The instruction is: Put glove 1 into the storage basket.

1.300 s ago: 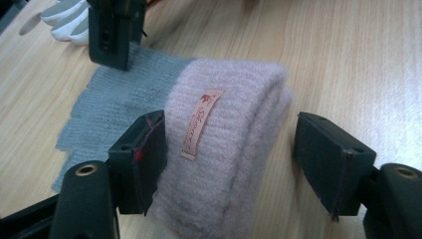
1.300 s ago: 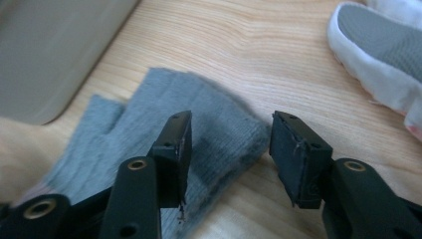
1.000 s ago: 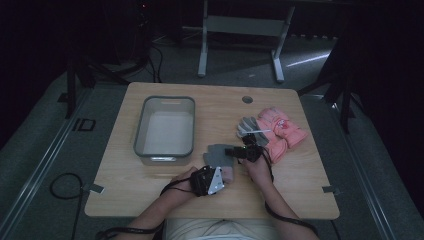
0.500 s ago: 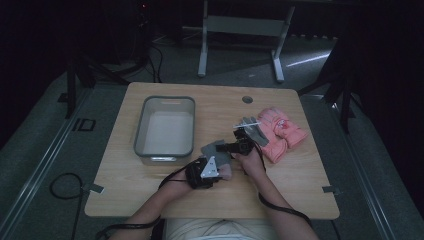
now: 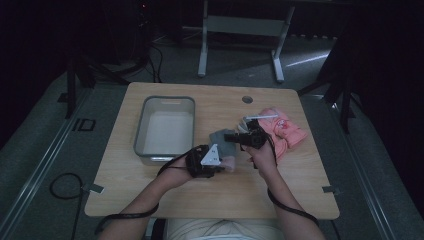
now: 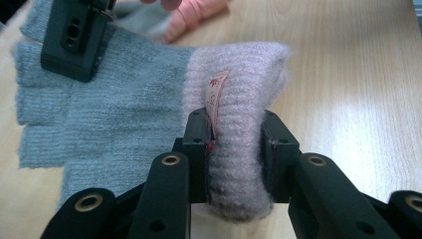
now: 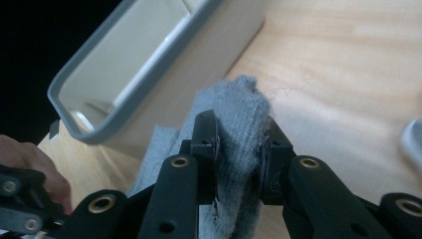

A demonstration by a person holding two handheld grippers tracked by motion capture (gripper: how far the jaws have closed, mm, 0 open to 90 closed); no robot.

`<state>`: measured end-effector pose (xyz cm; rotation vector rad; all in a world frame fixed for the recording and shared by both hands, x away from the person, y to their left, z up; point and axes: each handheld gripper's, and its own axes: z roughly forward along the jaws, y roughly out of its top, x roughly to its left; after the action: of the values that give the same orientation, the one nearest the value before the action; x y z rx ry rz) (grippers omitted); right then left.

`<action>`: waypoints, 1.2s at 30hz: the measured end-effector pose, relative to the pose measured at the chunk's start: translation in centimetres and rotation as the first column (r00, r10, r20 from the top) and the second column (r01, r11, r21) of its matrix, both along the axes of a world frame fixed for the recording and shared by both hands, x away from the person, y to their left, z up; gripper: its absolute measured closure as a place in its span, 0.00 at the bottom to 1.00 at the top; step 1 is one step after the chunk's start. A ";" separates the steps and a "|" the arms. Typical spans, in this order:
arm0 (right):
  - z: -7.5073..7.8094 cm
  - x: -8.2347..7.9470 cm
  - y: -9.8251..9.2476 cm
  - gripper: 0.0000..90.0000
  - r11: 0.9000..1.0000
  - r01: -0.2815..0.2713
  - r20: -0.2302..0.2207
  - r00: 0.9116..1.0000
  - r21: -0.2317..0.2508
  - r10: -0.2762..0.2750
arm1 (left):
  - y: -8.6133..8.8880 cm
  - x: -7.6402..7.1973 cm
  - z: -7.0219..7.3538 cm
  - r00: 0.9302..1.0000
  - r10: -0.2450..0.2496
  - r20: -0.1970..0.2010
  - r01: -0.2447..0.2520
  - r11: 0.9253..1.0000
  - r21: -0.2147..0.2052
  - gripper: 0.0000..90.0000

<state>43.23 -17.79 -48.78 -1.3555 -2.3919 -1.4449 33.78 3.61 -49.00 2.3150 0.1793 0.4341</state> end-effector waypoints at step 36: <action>7.4 3.0 12.7 0.83 0.987 -0.159 0.180 0.970 -0.036 0.163 | 10.7 1.4 6.9 0.989 0.116 0.092 -0.131 0.976 0.173 0.78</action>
<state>46.22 -5.08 -41.43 -1.0450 -2.5648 -1.5648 35.20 14.34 -42.13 2.4650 0.2544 0.6291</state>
